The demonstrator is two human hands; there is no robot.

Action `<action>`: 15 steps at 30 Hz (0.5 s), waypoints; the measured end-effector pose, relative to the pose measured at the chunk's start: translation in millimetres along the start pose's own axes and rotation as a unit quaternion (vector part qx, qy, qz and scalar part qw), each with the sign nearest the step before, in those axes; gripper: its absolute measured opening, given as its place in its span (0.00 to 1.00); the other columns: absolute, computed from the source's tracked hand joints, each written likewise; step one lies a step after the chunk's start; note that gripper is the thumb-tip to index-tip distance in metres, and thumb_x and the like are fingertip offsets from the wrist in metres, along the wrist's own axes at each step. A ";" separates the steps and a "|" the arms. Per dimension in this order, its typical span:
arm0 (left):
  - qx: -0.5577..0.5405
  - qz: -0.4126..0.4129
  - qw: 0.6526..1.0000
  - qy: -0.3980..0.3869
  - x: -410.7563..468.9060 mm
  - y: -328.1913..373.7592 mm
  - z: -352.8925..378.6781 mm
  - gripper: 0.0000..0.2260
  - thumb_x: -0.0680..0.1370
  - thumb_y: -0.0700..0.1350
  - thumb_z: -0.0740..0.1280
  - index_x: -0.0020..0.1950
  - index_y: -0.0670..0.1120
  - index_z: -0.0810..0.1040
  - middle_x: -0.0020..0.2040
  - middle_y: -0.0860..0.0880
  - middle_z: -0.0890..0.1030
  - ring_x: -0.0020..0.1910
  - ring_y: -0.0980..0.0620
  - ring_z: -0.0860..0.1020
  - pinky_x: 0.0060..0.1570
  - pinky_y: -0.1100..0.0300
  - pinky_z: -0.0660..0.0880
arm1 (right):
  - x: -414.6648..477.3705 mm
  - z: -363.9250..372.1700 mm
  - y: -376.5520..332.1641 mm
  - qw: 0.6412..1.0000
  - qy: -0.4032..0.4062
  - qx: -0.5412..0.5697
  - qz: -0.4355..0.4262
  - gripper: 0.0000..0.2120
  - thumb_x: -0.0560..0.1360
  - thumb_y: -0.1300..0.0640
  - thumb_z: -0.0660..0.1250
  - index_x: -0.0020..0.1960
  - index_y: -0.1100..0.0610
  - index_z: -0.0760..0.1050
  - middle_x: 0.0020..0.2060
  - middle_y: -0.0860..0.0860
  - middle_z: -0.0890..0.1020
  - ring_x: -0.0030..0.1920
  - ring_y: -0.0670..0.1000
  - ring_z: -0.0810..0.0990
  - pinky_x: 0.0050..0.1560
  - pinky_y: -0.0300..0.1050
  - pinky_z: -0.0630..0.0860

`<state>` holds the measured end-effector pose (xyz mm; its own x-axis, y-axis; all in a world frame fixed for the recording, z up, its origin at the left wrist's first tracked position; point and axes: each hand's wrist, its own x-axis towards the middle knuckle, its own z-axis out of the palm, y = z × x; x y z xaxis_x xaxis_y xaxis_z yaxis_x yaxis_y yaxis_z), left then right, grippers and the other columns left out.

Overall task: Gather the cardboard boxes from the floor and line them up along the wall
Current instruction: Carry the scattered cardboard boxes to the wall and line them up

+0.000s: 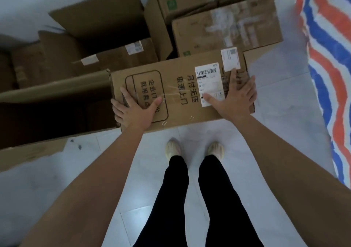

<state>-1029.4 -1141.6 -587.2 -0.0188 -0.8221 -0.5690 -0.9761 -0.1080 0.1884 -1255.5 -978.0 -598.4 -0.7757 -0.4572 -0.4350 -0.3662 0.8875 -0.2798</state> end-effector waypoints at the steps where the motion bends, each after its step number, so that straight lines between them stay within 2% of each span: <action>1: -0.003 0.005 1.000 0.006 -1.9 -0.7 1.3 0.57 0.63 0.80 0.61 0.79 0.56 0.33 0.79 0.38 0.38 0.78 0.37 0.42 0.75 0.38 0.44 | 0.2 0.1 1.4 1.000 -0.001 -0.003 0.001 0.59 0.63 0.19 0.61 0.81 0.43 0.36 0.77 0.69 0.39 0.78 0.68 0.41 0.75 0.66 0.42; 5: -0.013 0.008 1.000 0.017 -9.4 -0.3 -0.3 0.55 0.65 0.79 0.61 0.80 0.55 0.37 0.80 0.38 0.38 0.79 0.38 0.41 0.76 0.40 0.44 | -2.7 -5.2 1.5 1.000 -0.029 -0.008 0.006 0.59 0.63 0.19 0.62 0.80 0.42 0.34 0.77 0.68 0.36 0.78 0.68 0.39 0.76 0.65 0.40; 7: 0.012 0.030 0.999 0.035 -13.9 3.1 -2.1 0.51 0.70 0.76 0.60 0.81 0.50 0.44 0.80 0.38 0.41 0.79 0.38 0.42 0.76 0.39 0.44 | -4.0 -9.4 -0.9 0.999 -0.045 -0.007 0.009 0.60 0.63 0.19 0.62 0.80 0.43 0.34 0.77 0.67 0.34 0.78 0.67 0.35 0.76 0.65 0.38; 10: 0.079 0.133 0.985 0.081 -28.4 14.5 -11.4 0.27 0.81 0.62 0.55 0.74 0.46 0.65 0.77 0.40 0.60 0.77 0.39 0.55 0.76 0.40 0.49 | -11.6 -25.1 -6.5 0.998 -0.058 -0.022 -0.012 0.59 0.65 0.21 0.64 0.82 0.49 0.41 0.78 0.65 0.35 0.78 0.67 0.33 0.76 0.64 0.37; 12: 0.061 0.196 0.974 0.094 -46.0 29.5 -26.4 0.19 0.84 0.54 0.51 0.62 0.45 0.75 0.63 0.42 0.76 0.67 0.41 0.70 0.72 0.43 0.61 | -22.4 -46.3 -11.7 0.998 -0.045 0.003 -0.039 0.53 0.68 0.25 0.65 0.81 0.52 0.49 0.79 0.64 0.39 0.79 0.65 0.36 0.76 0.62 0.39; 14: -0.003 0.232 0.967 0.106 -66.8 52.9 -50.0 0.19 0.84 0.52 0.50 0.50 0.44 0.77 0.47 0.44 0.79 0.50 0.42 0.77 0.56 0.44 0.74 | -31.5 -79.0 -21.2 0.997 -0.033 0.050 -0.051 0.45 0.73 0.29 0.64 0.79 0.53 0.56 0.80 0.62 0.48 0.80 0.62 0.42 0.77 0.60 0.44; 15: -0.026 0.246 0.963 0.112 -76.7 66.2 -64.1 0.20 0.83 0.52 0.49 0.45 0.44 0.76 0.41 0.45 0.78 0.43 0.43 0.77 0.48 0.46 0.76 | -34.0 -99.3 -27.5 0.995 -0.028 0.077 -0.057 0.40 0.75 0.32 0.64 0.78 0.54 0.60 0.78 0.61 0.56 0.79 0.61 0.49 0.77 0.59 0.50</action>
<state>-1078.8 -1121.5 -479.8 -0.4230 -0.8800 -0.2161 -0.8492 0.3017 0.4335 -1270.1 -981.1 -490.9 -0.7022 -0.5612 -0.4381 -0.3642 0.8119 -0.4563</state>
